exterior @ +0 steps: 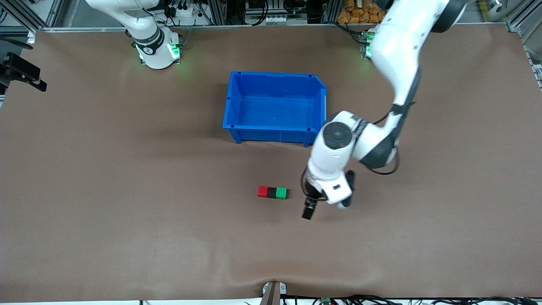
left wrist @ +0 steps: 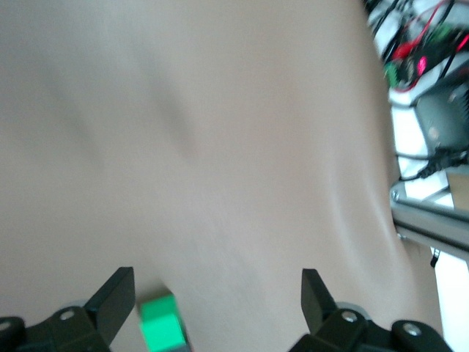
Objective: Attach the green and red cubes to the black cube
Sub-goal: 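Open the left gripper and lift it away from the cubes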
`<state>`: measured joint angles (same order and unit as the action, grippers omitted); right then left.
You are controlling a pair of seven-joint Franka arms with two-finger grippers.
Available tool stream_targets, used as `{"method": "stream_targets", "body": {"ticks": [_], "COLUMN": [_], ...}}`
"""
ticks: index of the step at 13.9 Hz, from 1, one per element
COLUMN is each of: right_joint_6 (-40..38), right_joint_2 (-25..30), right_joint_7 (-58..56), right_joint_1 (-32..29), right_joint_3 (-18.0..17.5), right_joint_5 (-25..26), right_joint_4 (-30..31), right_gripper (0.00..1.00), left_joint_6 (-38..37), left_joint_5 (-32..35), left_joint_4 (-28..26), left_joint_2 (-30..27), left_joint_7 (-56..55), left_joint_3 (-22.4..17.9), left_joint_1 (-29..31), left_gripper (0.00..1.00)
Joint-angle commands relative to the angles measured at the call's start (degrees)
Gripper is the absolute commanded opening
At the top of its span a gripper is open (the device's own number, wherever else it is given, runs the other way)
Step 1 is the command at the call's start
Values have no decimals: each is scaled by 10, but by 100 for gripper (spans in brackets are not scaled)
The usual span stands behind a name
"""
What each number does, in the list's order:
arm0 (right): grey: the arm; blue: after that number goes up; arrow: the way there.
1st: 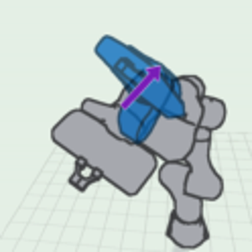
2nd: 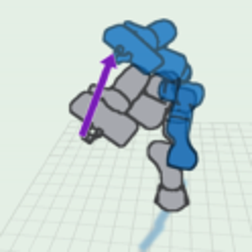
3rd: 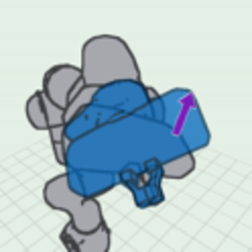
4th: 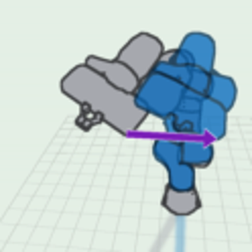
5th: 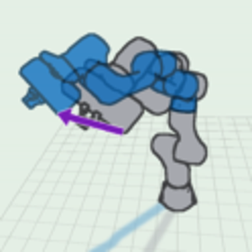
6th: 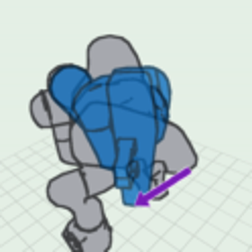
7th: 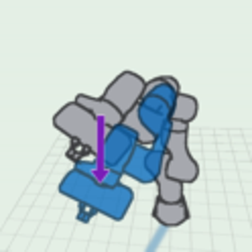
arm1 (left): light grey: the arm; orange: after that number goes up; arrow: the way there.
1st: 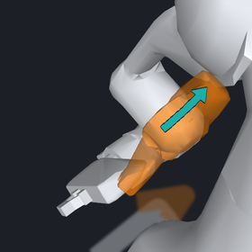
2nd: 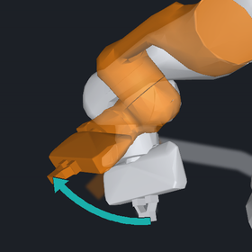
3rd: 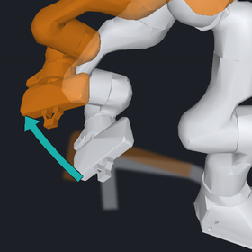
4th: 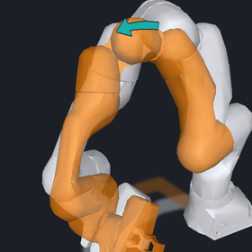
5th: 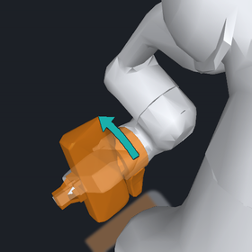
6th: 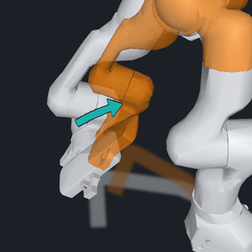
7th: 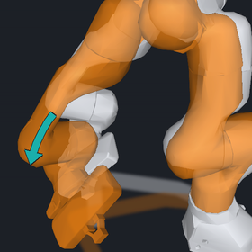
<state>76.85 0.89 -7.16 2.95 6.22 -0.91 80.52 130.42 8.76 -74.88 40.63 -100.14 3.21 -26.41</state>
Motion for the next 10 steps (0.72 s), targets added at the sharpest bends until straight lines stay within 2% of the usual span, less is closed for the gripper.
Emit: {"method": "stream_targets", "body": {"ticks": [1, 3, 6, 10], "right_joint_6": [2, 3, 13, 14], "right_joint_2": [1, 0, -3, -4], "right_joint_7": [-7, -7, -7, -7], "right_joint_1": [-4, -4, -11, -8], "right_joint_3": [-5, -5, -2, -2], "right_joint_5": [-1, -4, 2, 1], "right_joint_4": [-3, -3, -4, -3], "right_gripper": [100, 100, 100, 100], "left_joint_6": [-33, -37, -65, -182], "left_joint_5": [2, 2, -15, -61], "left_joint_4": [-81, -140, -215, -219], "left_joint_2": [-97, -170, -267, -331], "left_joint_7": [95, 163, 321, 567], "left_joint_3": [9, 14, 15, 15], "left_joint_1": [48, 88, 150, 220], "left_gripper": [100, 100, 100, 100]}}
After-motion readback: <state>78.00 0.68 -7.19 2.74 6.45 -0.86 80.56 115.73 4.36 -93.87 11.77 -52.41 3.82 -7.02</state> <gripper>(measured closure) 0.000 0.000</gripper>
